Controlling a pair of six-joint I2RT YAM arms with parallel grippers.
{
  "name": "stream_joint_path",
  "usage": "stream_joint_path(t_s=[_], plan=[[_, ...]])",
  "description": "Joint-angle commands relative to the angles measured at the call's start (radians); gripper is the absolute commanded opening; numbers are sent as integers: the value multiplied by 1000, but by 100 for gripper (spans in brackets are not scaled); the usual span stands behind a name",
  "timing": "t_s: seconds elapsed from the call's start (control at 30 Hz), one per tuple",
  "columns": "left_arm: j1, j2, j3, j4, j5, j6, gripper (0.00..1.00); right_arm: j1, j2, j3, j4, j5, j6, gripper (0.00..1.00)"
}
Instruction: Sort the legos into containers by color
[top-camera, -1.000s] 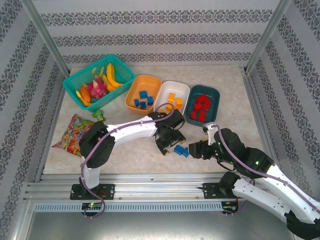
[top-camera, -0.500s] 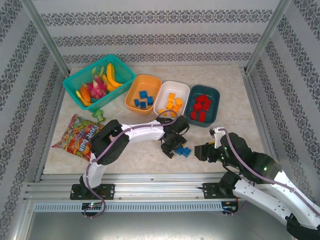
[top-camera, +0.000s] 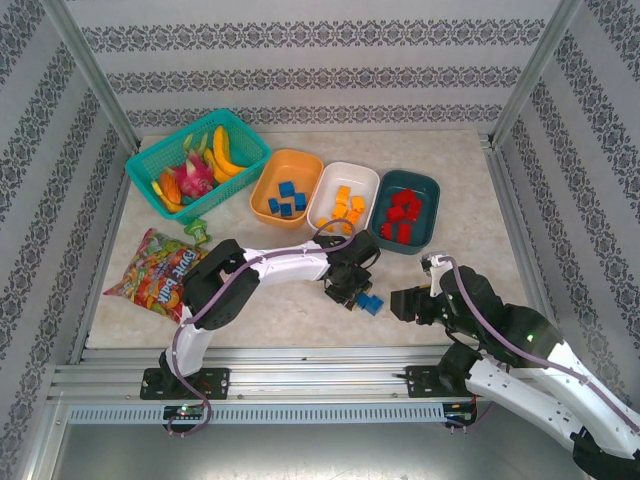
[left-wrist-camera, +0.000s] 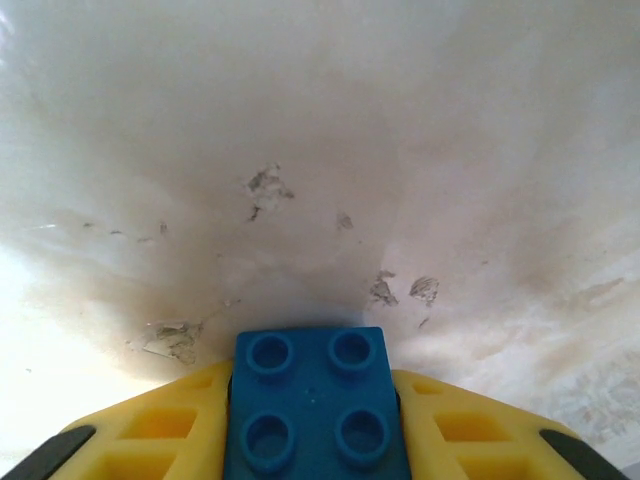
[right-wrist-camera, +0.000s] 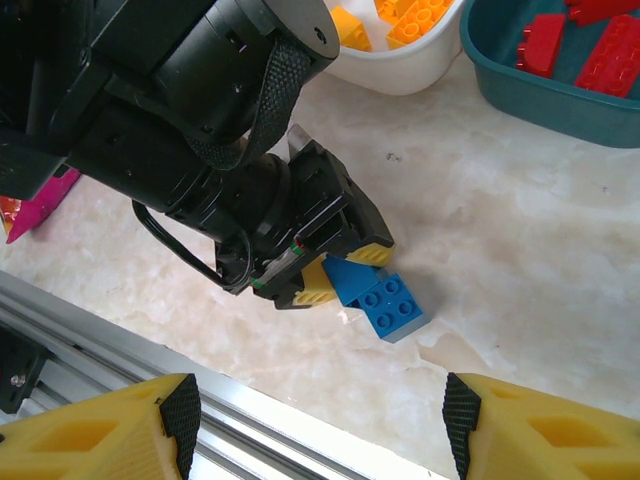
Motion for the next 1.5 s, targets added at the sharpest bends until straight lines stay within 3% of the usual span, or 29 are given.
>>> stream_joint_path(t_s=[0.0, 0.2, 0.3, 0.6, 0.8, 1.07, 1.2, 1.37, 1.47], plan=[[32, -63, 36, -102, -90, 103, 35, 8, 12, 18, 17, 37, 3, 68], [146, -179, 122, -275, -213, 393, 33, 7, 92, 63, 127, 54, -27, 68], [232, -191, 185, -317, -214, 556, 30, 4, 144, 73, 247, 67, -21, 68], [475, -3, 508, -351, -157, 1004, 29, -55, 325, -5, 783, 102, 78, 80], [556, 184, 731, -295, -147, 1121, 29, -160, 489, 104, 809, -32, 90, 79], [594, 427, 977, -300, -140, 1171, 30, -190, 531, 133, 794, -42, 107, 79], [601, 471, 979, -314, -123, 1167, 30, -192, 513, 114, 786, -31, 117, 80], [603, 491, 980, -312, -87, 1177, 38, -203, 503, 95, 785, -32, 133, 80], [602, 487, 982, -333, -92, 1174, 49, -204, 501, 94, 780, -37, 135, 80]])
